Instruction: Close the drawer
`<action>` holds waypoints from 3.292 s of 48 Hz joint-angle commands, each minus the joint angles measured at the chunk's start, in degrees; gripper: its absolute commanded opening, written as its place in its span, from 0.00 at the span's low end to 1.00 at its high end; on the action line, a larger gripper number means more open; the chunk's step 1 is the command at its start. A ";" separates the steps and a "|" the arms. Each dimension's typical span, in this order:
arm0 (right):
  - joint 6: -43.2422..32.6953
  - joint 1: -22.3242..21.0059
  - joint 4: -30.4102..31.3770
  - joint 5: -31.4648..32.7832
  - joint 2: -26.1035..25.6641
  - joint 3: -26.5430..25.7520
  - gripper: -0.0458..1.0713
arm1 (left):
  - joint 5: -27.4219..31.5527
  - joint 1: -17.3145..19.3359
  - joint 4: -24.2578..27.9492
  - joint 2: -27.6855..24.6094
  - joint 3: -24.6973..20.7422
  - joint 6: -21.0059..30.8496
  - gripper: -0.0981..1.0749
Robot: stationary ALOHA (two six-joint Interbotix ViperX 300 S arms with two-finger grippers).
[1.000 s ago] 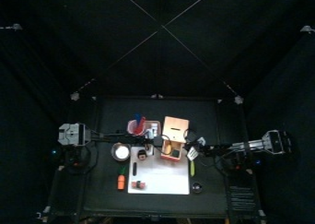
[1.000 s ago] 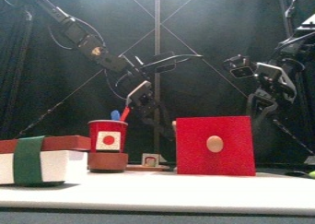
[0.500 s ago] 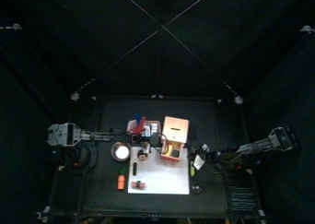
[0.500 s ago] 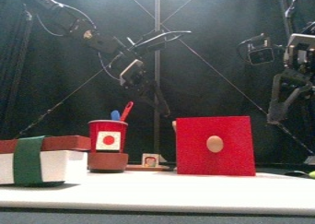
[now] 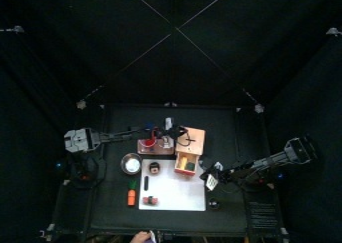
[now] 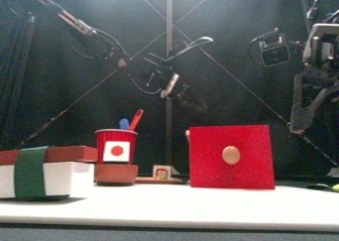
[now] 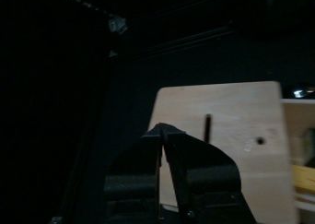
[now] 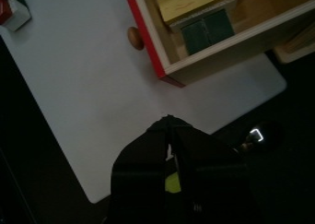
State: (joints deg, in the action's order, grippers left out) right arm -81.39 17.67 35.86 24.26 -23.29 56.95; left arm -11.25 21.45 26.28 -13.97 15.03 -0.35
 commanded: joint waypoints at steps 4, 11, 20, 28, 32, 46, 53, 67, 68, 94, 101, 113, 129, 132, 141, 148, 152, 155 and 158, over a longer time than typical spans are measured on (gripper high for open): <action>-0.18 1.23 -0.70 -0.26 2.81 -4.39 0.44 | 0.79 2.64 -1.49 -4.22 -8.00 0.09 0.48; -0.26 1.23 -3.08 -0.35 6.15 -7.38 0.44 | 5.54 4.04 -4.57 -7.82 -13.27 0.09 0.48; 0.00 1.05 -3.60 -0.35 11.16 -10.99 0.44 | 17.05 4.13 -8.44 -9.40 -17.93 -0.09 0.48; 0.00 0.88 -2.46 0.00 15.82 -14.41 0.44 | 26.89 4.13 -10.72 -10.11 -21.45 -0.18 0.47; 0.00 0.88 -1.58 0.09 17.93 -15.82 0.44 | 28.74 4.04 -10.90 -10.99 -22.32 -0.18 0.46; -0.09 -0.79 1.41 0.26 23.55 -19.95 0.44 | 31.99 3.96 -10.90 -11.87 -22.41 -0.18 0.44; -0.09 -2.64 2.20 1.93 24.87 -20.83 0.44 | 33.40 3.87 -10.90 -12.04 -22.32 -0.26 0.44; 0.09 -5.80 6.42 10.20 25.84 -21.62 0.44 | 34.45 3.08 -10.90 -12.48 -22.15 -0.97 0.44; 0.09 -5.89 6.77 11.07 25.66 -21.53 0.44 | 34.45 2.90 -10.99 -12.48 -22.06 -1.14 0.44; 0.09 -13.62 10.37 16.44 19.07 -16.26 0.44 | 34.45 2.55 -12.04 -12.30 -22.15 -1.85 0.44; 0.00 -15.03 12.04 14.85 17.14 -15.12 0.44 | 34.10 2.64 -12.04 -12.48 -22.32 -1.85 0.44; 0.00 -15.82 12.30 11.69 18.46 -15.29 0.44 | 33.66 2.55 -11.95 -12.22 -22.32 -1.85 0.44; 0.00 -11.78 4.83 8.09 12.30 -14.41 0.44 | 33.93 2.55 -11.25 -6.33 -20.39 -1.49 0.45; 0.00 -10.20 4.13 7.73 10.02 -13.54 0.44 | 33.66 1.85 -11.25 -3.25 -18.28 -1.41 0.45; 0.00 -5.89 4.04 7.47 2.90 -9.67 0.44 | 31.03 -4.66 -10.72 6.42 -8.88 -1.41 0.45; 0.00 -4.22 6.06 6.24 -3.16 -7.82 0.44 | 23.47 -10.72 -10.28 13.71 0.62 -1.14 0.45; 0.00 -4.13 7.73 5.27 -6.33 -6.94 0.44 | 17.75 -13.18 -12.04 18.63 5.54 -0.97 0.45; 0.00 -4.04 8.61 4.31 -8.17 -6.24 0.44 | 13.80 -14.33 -14.41 21.97 9.14 -0.97 0.45; 0.00 -4.13 9.49 3.60 -10.11 -5.10 0.44 | 10.72 -14.94 -16.44 24.87 13.18 -1.05 0.45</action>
State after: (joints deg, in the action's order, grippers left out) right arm -81.39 13.45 44.21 29.00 -30.32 51.42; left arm 4.22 7.03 12.22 5.54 24.17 -1.41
